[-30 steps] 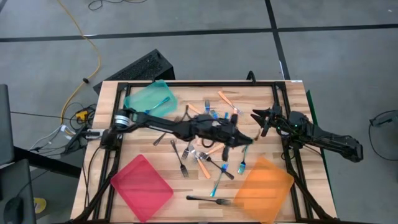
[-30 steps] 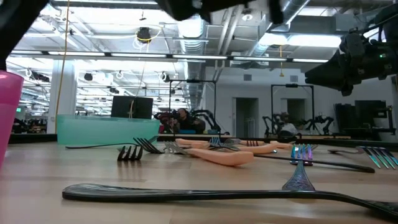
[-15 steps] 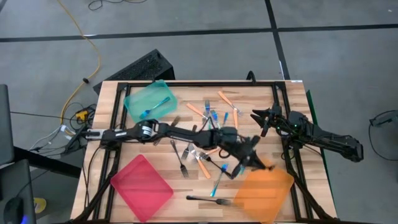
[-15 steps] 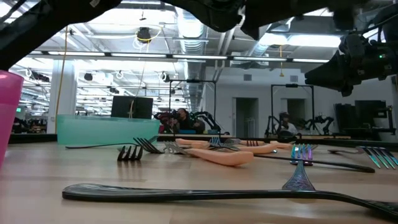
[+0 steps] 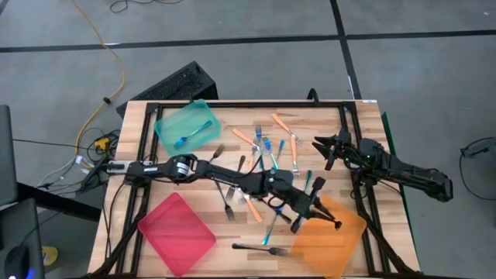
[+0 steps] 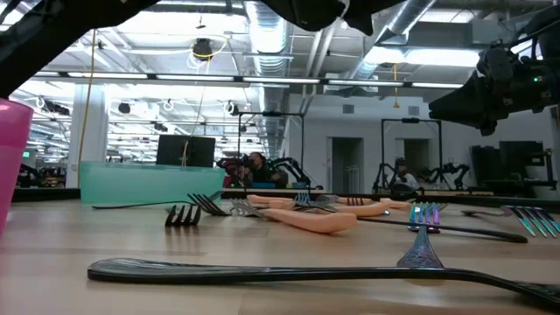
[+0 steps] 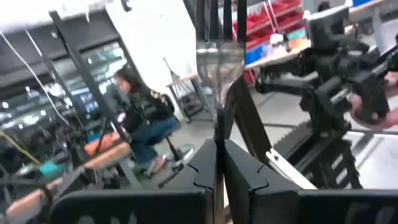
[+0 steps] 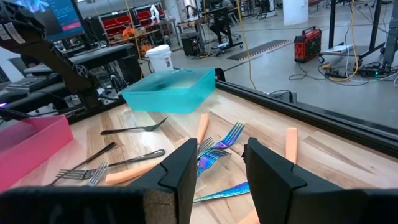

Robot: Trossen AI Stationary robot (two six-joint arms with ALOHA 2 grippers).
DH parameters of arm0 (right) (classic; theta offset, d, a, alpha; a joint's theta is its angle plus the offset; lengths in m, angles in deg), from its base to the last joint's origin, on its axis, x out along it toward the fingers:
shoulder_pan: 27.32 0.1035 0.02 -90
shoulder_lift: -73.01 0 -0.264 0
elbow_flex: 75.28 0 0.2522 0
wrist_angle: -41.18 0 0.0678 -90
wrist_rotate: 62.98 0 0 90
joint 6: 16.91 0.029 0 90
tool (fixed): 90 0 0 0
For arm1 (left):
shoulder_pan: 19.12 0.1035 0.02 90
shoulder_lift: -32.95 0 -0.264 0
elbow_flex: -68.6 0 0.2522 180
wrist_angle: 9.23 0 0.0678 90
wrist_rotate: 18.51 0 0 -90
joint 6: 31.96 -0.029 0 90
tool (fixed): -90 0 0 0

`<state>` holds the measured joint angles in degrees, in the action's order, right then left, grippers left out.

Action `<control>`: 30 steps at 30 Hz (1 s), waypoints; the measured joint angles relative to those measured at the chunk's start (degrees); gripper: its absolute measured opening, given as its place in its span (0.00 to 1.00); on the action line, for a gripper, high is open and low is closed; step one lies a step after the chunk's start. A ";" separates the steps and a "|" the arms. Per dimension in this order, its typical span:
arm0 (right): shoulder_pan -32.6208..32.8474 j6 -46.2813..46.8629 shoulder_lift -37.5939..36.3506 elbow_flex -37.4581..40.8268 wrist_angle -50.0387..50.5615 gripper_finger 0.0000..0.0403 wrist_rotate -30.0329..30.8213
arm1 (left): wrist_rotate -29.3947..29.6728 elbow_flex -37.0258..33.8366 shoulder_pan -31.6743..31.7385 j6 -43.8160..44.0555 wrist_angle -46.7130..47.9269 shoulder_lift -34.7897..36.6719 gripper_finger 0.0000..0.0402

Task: Sort silverware by color (type)
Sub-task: Put the black fork into the orange bin

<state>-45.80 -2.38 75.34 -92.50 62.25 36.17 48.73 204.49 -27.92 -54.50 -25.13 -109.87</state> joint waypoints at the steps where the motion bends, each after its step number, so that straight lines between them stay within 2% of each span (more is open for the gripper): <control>1: 0.00 0.00 0.00 0.00 0.00 0.38 0.00 | 0.11 -0.02 0.02 0.89 -1.05 0.00 0.00; 5: 0.00 0.00 0.00 0.00 0.00 0.38 0.00 | 3.06 -0.02 0.04 7.79 -4.25 0.02 0.00; 8: 0.00 0.00 0.00 0.00 0.00 0.38 0.02 | 5.59 0.10 0.29 16.60 -4.74 -0.49 0.00; 11: 0.00 0.01 0.08 0.00 -0.01 0.38 0.02 | 5.80 0.29 0.63 28.95 -2.27 -0.72 0.00; 24: -0.04 0.00 3.02 0.00 -0.02 0.38 0.09 | 10.40 0.42 -0.42 60.94 4.65 -0.72 0.00; 30: -0.04 0.02 4.78 0.00 -0.02 0.38 0.15 | 15.30 0.42 -0.63 64.46 12.69 -0.72 0.00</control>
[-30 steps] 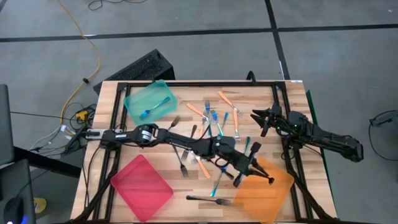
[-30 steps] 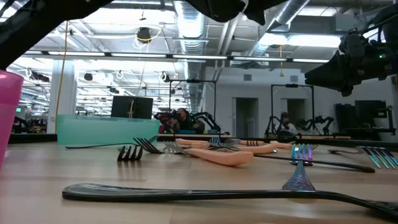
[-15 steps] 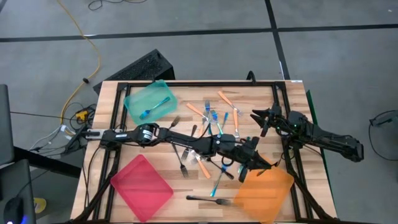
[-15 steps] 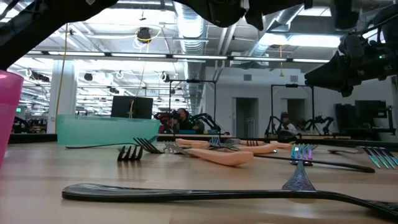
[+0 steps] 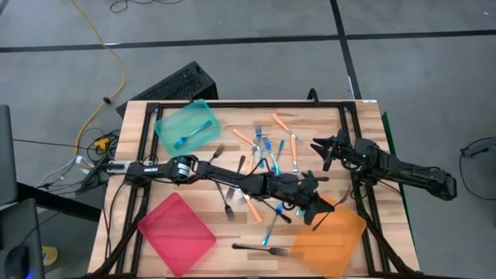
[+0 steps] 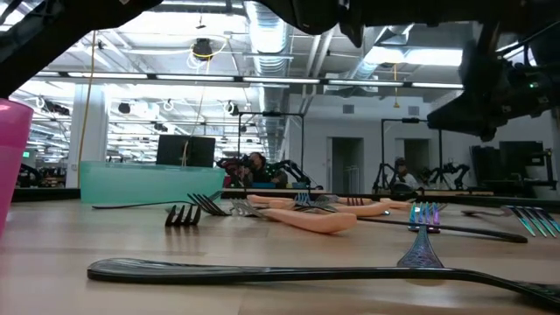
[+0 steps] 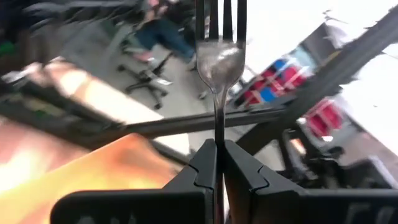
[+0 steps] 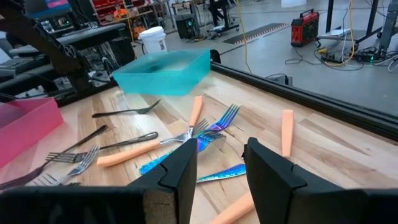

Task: Sort silverware by color (type)
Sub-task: Put the black fork into the orange bin

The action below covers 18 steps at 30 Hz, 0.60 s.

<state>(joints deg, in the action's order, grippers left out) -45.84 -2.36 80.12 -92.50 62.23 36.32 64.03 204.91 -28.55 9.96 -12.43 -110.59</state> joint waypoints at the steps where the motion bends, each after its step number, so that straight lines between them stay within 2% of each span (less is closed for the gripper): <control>1: 0.00 0.01 0.17 0.00 0.00 0.38 0.00 | 0.66 0.00 0.00 0.59 1.25 0.00 0.00; 7: 0.00 0.40 0.12 0.00 0.00 0.38 0.00 | 4.04 0.04 -0.16 1.11 4.13 -0.96 0.00; 12: 0.00 0.41 0.12 0.00 -0.07 0.38 0.13 | 3.16 0.02 -0.37 8.47 4.39 -3.64 0.00; 14: 0.00 0.44 0.12 0.02 -0.10 0.38 0.17 | 0.85 -0.11 0.01 11.49 5.62 -4.13 0.00; 18: 0.01 0.45 0.12 0.02 -0.09 0.38 0.21 | 0.69 -0.02 0.39 12.38 3.58 -4.97 0.00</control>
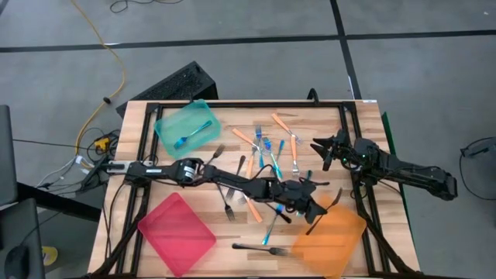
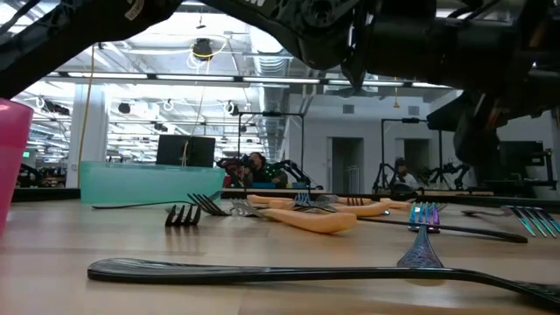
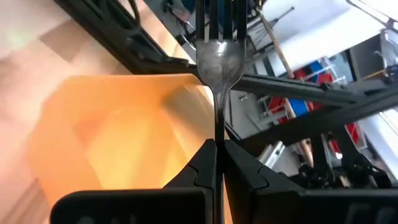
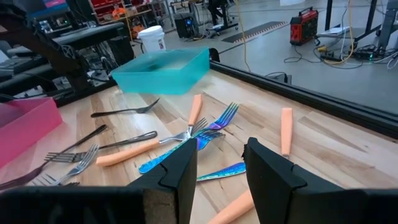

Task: Sort silverware by color (type)
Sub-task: Put the black fork into the orange bin

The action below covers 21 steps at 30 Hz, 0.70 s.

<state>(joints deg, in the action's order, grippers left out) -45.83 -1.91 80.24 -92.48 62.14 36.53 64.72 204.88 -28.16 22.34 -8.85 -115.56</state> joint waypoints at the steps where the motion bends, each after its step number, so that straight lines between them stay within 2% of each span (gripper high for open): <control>1: -0.01 0.00 0.00 0.00 0.03 0.38 0.01 | -0.05 0.44 0.00 0.20 1.08 -0.02 0.00; 5: -0.01 -0.01 -0.04 0.00 0.02 0.38 0.01 | 0.45 3.36 -0.52 0.22 8.39 -0.57 0.00; 13: -0.01 -0.03 -0.11 0.00 0.04 0.38 0.01 | -1.35 4.55 -1.35 0.48 10.82 -1.02 0.00; 18: -0.01 -0.03 -0.11 0.00 0.04 0.38 0.01 | 0.02 4.55 -1.35 2.44 14.03 -1.21 0.00; 21: -0.01 -0.03 -0.11 0.00 0.04 0.38 -0.01 | -2.57 4.57 -1.07 5.41 12.03 -2.33 0.00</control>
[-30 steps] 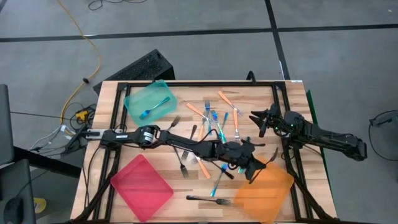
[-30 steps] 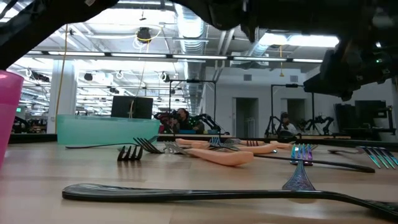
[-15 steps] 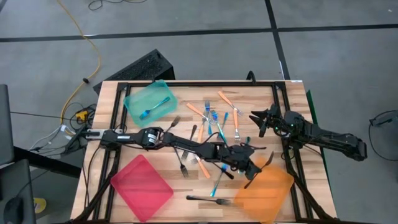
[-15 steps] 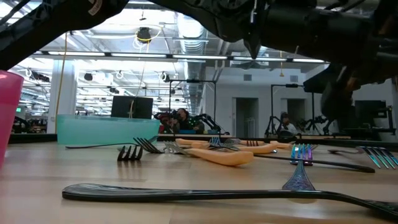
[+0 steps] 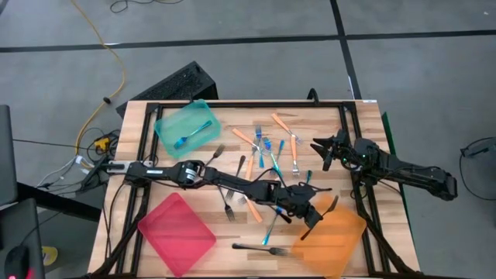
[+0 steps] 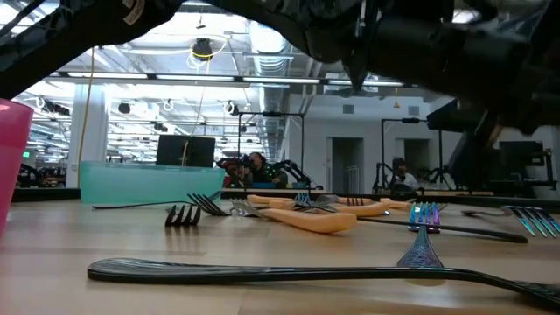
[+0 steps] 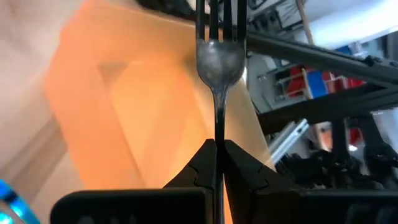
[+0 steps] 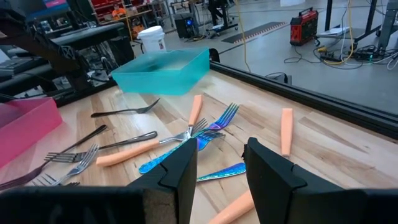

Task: Sort silverware by color (type)
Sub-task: Put the black fork into the orange bin

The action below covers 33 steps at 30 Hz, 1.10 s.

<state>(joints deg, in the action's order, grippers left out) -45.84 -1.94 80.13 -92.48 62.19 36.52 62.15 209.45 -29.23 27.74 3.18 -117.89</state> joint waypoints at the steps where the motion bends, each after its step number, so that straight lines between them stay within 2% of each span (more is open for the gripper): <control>1: 0.00 0.00 0.00 0.00 0.00 0.38 0.02 | -0.88 -0.01 0.17 1.35 0.19 -0.27 0.00; 33: 0.00 -0.42 0.00 -0.01 0.00 0.38 0.31 | -2.49 -0.07 -0.26 3.40 0.66 -0.35 0.00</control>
<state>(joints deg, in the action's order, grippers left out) -45.84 -2.36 80.13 -92.49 62.19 36.82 59.65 209.39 -29.49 31.15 3.84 -118.24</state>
